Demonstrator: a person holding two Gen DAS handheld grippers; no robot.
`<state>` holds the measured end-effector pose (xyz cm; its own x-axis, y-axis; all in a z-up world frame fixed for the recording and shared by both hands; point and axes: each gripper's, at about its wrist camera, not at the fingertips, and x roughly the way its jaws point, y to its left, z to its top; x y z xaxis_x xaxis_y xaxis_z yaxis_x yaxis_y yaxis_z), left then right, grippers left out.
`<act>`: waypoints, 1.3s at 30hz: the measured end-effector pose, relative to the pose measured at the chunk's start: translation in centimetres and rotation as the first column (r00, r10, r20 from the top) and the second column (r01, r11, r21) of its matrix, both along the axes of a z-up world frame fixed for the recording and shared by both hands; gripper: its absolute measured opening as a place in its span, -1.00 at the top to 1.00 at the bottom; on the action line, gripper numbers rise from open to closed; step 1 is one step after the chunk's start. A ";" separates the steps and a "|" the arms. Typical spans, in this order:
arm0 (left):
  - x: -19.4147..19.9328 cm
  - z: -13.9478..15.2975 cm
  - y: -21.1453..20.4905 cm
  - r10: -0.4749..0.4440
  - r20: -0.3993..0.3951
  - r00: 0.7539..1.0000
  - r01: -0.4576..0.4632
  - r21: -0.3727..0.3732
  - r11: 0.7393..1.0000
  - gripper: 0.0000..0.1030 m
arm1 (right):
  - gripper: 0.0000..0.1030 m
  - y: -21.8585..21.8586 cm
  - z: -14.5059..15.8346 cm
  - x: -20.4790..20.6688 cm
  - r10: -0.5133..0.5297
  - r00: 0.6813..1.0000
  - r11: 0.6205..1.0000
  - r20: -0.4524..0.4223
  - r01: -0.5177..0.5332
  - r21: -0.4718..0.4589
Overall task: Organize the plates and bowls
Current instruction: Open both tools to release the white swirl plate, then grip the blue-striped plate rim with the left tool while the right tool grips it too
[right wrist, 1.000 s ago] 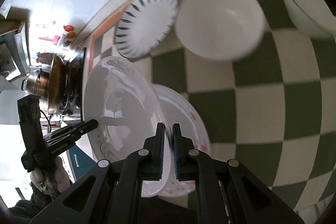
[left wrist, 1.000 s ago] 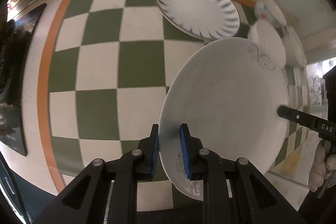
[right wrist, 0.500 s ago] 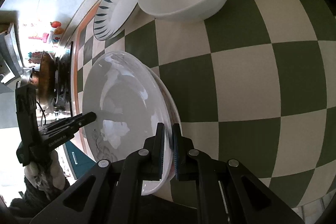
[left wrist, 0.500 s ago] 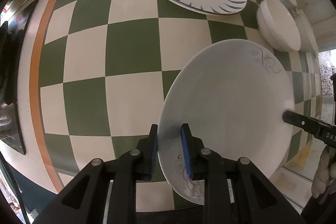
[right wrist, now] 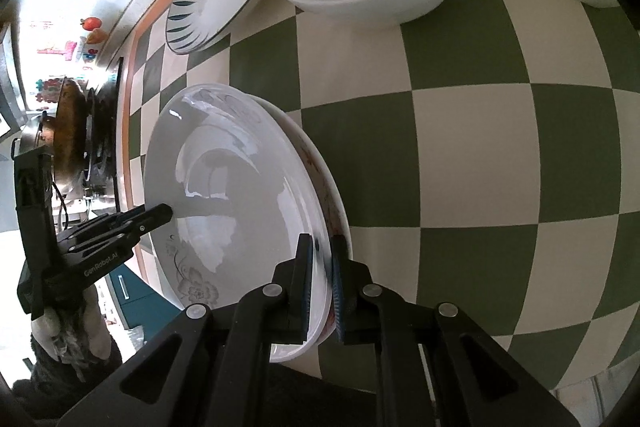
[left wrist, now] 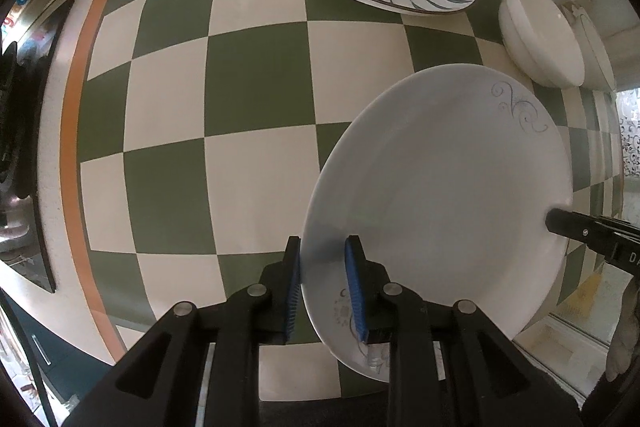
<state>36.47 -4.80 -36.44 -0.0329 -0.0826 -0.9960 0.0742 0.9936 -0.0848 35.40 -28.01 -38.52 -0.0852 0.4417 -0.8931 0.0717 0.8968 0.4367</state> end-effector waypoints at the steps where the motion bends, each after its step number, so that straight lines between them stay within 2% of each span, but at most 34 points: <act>1: 0.0 0.0 -0.1 -0.001 -0.001 1.000 0.001 -0.002 1.000 0.63 | 0.76 0.0 0.1 0.0 0.001 1.000 1.000 -0.004 -0.002 -0.009; 4: 0.0 -0.1 -0.4 -0.003 -0.004 1.000 0.003 -0.015 1.000 0.62 | 0.75 0.2 0.5 0.0 0.009 1.000 0.999 -0.028 -0.010 -0.035; 8: -0.1 -0.2 -0.9 -0.010 -0.002 1.000 0.010 -0.008 1.000 0.63 | 0.57 0.4 1.2 0.2 0.032 0.999 0.995 -0.035 -0.035 -0.090; 13: -0.2 -0.2 -0.4 -0.001 -0.009 1.000 0.000 -0.031 1.000 0.63 | 0.56 0.4 1.1 0.4 0.043 0.998 0.995 -0.049 -0.047 -0.086; 17: -0.3 1.3 0.9 0.022 0.013 1.000 -0.022 -0.028 0.999 0.63 | 0.55 -0.2 2.2 0.7 0.027 0.999 0.996 -0.036 -0.030 -0.084; 23: 2.5 5.5 3.2 0.104 0.086 0.991 -0.097 -0.076 0.992 0.61 | 0.50 -0.8 8.2 3.4 -0.003 0.995 1.000 0.102 0.006 -0.025; 25: 4.5 6.1 3.9 0.129 0.103 0.986 -0.120 -0.092 0.989 0.48 | 0.26 -0.6 10.5 5.3 -0.013 0.987 1.000 0.161 0.012 0.005; 26: 5.7 6.3 4.2 0.138 0.107 0.985 -0.129 -0.093 0.987 0.48 | 0.11 -0.5 11.2 6.5 -0.019 0.983 1.000 0.184 0.015 0.026; 28: 8.5 6.1 4.8 0.168 0.112 0.980 -0.156 -0.108 0.982 0.48 | 0.02 -0.2 12.1 9.1 -0.036 0.974 0.999 0.221 0.027 0.046; 30: 10.7 5.9 5.5 0.184 0.101 0.978 -0.172 -0.119 0.978 0.48 | 0.02 0.5 11.9 12.3 -0.038 0.970 0.999 0.241 0.034 0.023; 33: 14.5 4.1 6.0 0.205 0.064 0.977 -0.195 -0.135 0.971 0.48 | 0.02 1.2 9.8 16.9 -0.043 0.973 0.999 0.229 0.045 -0.004; 39: 18.5 -0.7 6.0 0.208 -0.019 0.978 -0.208 -0.137 0.968 0.48 | 0.10 2.9 3.4 23.3 -0.023 0.990 0.998 0.137 0.032 -0.062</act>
